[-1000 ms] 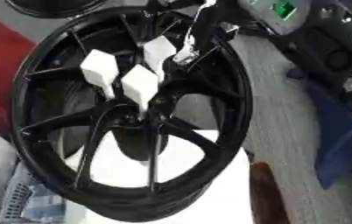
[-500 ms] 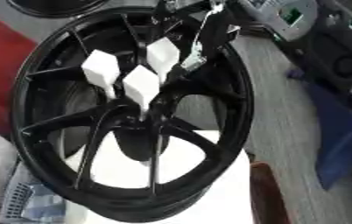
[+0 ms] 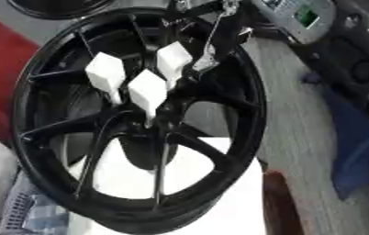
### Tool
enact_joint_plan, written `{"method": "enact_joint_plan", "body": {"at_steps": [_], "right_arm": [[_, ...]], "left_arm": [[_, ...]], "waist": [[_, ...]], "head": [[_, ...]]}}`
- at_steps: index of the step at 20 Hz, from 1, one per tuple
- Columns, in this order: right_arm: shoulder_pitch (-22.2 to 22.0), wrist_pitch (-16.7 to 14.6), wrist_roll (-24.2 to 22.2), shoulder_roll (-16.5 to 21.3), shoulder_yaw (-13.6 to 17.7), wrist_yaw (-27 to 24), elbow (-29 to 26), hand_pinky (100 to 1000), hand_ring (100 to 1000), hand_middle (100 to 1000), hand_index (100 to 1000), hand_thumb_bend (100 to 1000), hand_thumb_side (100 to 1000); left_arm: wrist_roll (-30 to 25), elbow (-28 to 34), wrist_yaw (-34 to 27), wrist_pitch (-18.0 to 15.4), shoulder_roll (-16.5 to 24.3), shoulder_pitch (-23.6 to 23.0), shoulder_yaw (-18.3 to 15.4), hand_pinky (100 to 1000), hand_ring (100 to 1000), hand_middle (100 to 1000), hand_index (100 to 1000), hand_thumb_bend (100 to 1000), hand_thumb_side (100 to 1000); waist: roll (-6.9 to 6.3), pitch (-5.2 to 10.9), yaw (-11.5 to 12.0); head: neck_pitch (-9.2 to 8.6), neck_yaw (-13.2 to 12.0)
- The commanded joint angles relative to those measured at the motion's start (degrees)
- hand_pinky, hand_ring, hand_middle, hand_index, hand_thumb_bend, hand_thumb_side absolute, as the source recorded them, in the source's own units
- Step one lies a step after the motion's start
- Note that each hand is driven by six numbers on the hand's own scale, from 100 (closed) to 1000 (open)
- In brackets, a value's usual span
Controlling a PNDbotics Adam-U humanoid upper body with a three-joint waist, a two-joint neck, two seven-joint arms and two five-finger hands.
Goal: Pull the pin out of the wheel hub.
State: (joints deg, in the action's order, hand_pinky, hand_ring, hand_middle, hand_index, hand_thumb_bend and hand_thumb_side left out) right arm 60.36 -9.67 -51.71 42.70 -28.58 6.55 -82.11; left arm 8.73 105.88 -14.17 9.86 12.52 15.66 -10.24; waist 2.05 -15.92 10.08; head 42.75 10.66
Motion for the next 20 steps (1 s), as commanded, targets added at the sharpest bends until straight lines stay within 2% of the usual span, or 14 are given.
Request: {"method": "enact_joint_plan", "body": {"at_steps": [1,9,14,18,20], "right_arm": [[0.5,0.1,0.3,1.6,1.0,1.0,-0.3,869,747,621,738,393,217],[0.3,-0.4,0.9,1.3,1.1,1.4,0.8,864,733,596,717,369,170],[0.1,0.0,2.6,1.0,1.1,1.3,1.4,848,701,549,678,314,100],[0.3,2.2,5.0,0.6,1.0,-0.4,1.7,825,644,467,616,195,100],[0.5,4.0,6.0,0.4,0.8,-2.2,1.7,825,633,453,601,165,100]], "left_arm": [[-0.1,1.2,0.1,0.0,0.6,0.7,-0.4,758,708,581,728,454,632],[-0.2,1.2,0.0,0.0,0.4,0.7,-0.5,759,709,580,729,455,633],[-0.2,1.3,0.1,0.0,0.3,0.7,-0.5,760,709,580,729,455,634],[-0.1,1.2,0.0,0.0,0.4,0.6,-0.6,760,708,579,729,453,633],[-0.1,1.1,0.0,0.0,0.4,0.6,-0.6,761,707,580,729,456,634]], "waist": [[-0.17,0.74,0.2],[-0.14,0.56,0.4],[-0.17,0.55,0.5],[-0.18,0.66,0.4],[-0.16,0.74,0.4]], "head": [[0.03,0.0],[0.14,0.0],[-0.22,0.1],[-0.37,0.9],[-0.64,1.2]]}}
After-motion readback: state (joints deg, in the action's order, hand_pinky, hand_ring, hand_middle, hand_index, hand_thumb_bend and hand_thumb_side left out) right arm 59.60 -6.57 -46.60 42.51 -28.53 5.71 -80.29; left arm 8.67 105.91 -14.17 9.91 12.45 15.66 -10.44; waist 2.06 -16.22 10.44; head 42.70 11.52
